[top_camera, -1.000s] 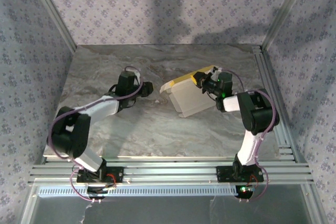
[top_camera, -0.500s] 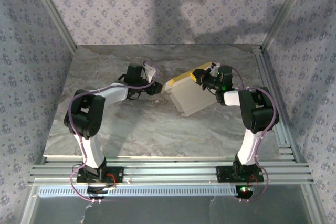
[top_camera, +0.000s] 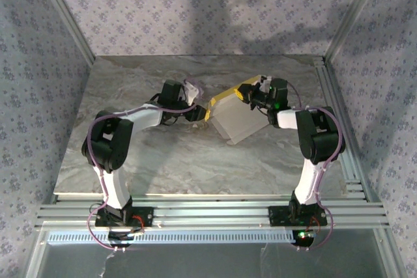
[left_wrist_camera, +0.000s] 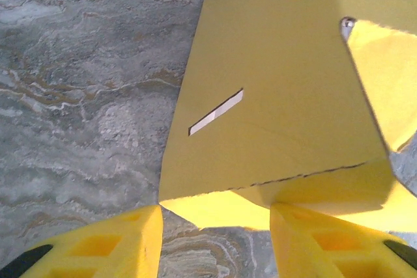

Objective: Fold the paper box

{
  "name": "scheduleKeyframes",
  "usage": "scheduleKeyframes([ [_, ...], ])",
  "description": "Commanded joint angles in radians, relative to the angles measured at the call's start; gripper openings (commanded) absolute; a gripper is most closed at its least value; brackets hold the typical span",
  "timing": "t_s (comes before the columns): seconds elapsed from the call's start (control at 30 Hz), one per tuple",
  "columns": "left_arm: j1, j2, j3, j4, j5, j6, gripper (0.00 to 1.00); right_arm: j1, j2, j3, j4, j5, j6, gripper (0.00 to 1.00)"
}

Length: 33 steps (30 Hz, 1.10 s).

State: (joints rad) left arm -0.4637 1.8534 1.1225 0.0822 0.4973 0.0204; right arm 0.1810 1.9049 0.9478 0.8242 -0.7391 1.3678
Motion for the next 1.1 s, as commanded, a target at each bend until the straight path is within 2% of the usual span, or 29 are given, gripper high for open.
scheduleKeyframes([
  [0.0,-0.027,0.01,-0.007,0.043,0.027,0.041,0.48,0.0,0.029,0.026,-0.09,-0.007,-0.039,0.0],
  [0.3,-0.044,-0.005,-0.044,0.131,0.055,0.067,0.52,0.0,0.043,0.048,-0.123,-0.019,-0.046,0.0],
  [0.47,-0.055,0.012,-0.022,0.113,0.056,0.087,0.52,0.002,0.051,0.057,-0.129,-0.019,-0.047,0.0],
  [0.73,-0.091,0.011,-0.009,0.101,0.026,0.099,0.48,0.007,0.042,0.056,-0.154,-0.006,-0.068,0.0],
  [0.9,-0.113,-0.037,-0.044,0.125,-0.009,0.084,0.55,0.004,0.039,0.057,-0.163,-0.013,-0.083,0.0],
  [1.07,-0.108,-0.046,-0.045,0.115,-0.025,0.047,0.54,0.002,0.034,0.057,-0.177,-0.018,-0.099,0.0],
])
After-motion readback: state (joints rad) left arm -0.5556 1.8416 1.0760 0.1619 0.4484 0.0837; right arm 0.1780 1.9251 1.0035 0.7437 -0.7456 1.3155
